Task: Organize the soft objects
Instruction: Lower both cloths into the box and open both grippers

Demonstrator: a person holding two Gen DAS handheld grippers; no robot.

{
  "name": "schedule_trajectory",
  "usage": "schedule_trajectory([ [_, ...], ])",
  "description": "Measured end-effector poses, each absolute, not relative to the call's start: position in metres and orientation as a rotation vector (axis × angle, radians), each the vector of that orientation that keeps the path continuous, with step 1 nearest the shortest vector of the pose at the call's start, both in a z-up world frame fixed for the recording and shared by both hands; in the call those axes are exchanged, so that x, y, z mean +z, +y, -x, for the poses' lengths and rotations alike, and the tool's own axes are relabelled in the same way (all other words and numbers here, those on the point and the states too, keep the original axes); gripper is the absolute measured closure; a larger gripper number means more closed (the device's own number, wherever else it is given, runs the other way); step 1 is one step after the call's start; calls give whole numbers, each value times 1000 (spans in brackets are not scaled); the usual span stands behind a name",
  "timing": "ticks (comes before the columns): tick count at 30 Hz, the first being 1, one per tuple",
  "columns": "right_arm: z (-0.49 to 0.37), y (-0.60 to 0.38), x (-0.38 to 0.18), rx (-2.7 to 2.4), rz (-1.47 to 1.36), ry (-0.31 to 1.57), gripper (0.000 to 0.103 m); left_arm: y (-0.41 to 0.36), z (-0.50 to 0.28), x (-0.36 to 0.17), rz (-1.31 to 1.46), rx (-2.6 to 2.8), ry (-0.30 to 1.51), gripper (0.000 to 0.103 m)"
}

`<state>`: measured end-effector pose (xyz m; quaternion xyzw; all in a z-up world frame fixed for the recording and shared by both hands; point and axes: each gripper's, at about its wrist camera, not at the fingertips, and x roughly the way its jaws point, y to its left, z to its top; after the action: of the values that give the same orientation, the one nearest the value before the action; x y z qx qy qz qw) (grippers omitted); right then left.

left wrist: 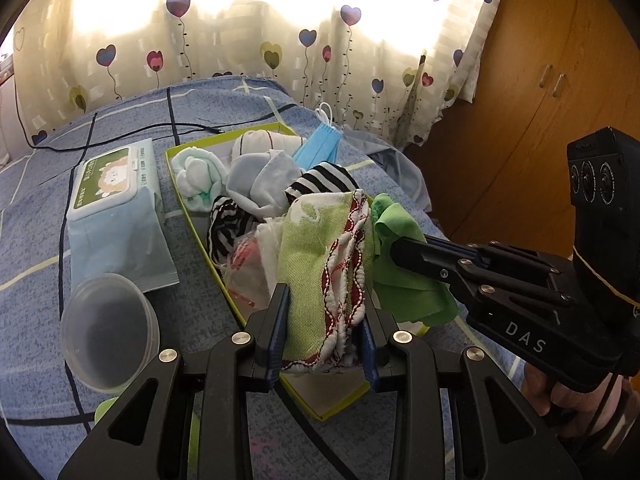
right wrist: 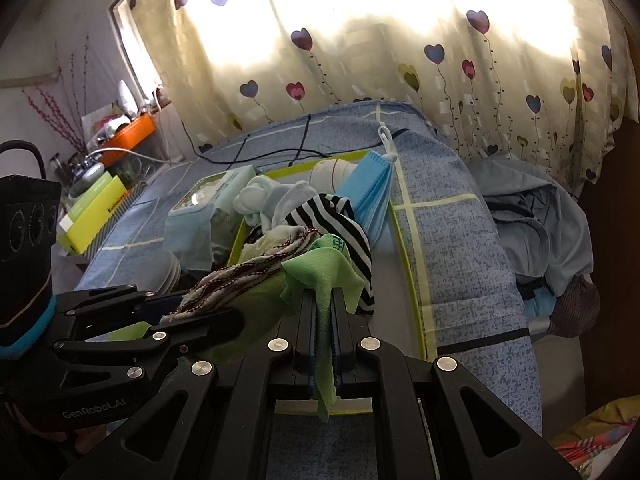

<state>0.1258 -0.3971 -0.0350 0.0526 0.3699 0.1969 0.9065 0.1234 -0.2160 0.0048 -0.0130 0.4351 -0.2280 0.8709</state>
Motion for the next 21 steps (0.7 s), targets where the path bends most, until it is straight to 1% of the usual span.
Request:
schedule_trajectory([
  [7, -127, -404, -42, 405, -139, 774, 96, -226, -127, 3, 5, -482, 917, 70],
  [9, -124, -405, -42, 412, -143, 773, 93, -227, -127, 3, 11, -484, 923, 70],
  [12, -121, -409, -42, 405, -143, 768, 76, -227, -124, 4, 7, -485, 920, 67],
  [13, -119, -410, -42, 402, -148, 764, 65, -227, -123, 4, 2, -483, 918, 66],
  [15, -116, -413, -42, 401, -155, 753, 58, -227, -121, 5, -3, -483, 916, 65],
  [21, -110, -413, -44, 414, -166, 746, 58, -223, -115, 9, -3, -490, 893, 64],
])
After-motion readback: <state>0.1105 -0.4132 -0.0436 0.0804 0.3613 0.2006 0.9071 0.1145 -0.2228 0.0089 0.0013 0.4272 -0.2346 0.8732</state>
